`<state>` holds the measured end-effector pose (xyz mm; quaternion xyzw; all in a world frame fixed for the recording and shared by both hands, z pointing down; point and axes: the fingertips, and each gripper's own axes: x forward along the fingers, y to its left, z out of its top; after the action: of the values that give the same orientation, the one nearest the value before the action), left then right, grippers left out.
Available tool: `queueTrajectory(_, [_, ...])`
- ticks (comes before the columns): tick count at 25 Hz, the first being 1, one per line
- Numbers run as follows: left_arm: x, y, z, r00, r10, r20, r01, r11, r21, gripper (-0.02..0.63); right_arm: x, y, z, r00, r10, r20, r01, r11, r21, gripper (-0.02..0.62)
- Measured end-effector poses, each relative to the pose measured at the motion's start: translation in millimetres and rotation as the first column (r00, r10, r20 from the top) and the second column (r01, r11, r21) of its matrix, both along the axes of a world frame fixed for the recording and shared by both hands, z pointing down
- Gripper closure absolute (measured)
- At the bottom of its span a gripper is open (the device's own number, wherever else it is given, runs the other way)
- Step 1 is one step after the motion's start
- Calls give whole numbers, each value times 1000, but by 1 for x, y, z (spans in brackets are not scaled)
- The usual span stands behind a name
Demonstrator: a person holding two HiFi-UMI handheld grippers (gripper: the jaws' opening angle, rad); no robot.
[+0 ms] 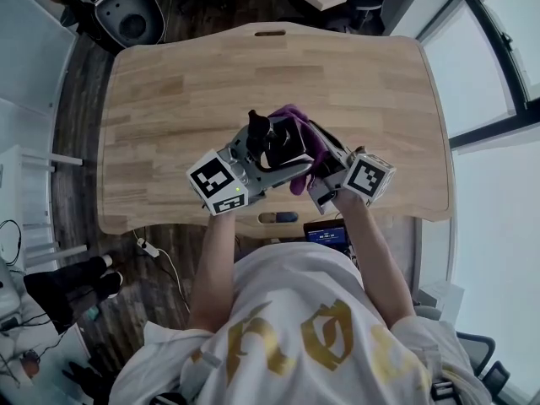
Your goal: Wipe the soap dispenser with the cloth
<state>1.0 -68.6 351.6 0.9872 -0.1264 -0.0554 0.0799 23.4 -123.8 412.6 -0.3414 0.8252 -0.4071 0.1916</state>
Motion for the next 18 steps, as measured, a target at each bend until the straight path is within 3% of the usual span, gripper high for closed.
queueTrajectory(4, [-8, -12, 3, 998, -70, 4, 70, 998, 1, 247, -15, 10, -2, 993, -74, 95, 78, 996, -38, 566])
queueTrajectory(9, [-16, -26, 10, 991, -134, 17, 134, 991, -18, 247, -25, 25, 5, 979, -164, 123, 172, 984, -55, 568])
queueTrajectory(13, [-14, -35, 15, 986, -161, 33, 162, 986, -23, 247, -21, 34, 8, 950, -198, 242, 223, 972, -80, 568])
queueTrajectory(15, [-14, -41, 22, 979, -189, 69, 192, 981, -28, 247, -9, 36, 11, 936, -179, 304, 216, 972, -91, 568])
queueTrajectory(18, [-16, -46, 39, 967, -210, 143, 215, 976, -23, 247, 27, 29, 19, 948, -67, 311, 105, 989, -105, 568])
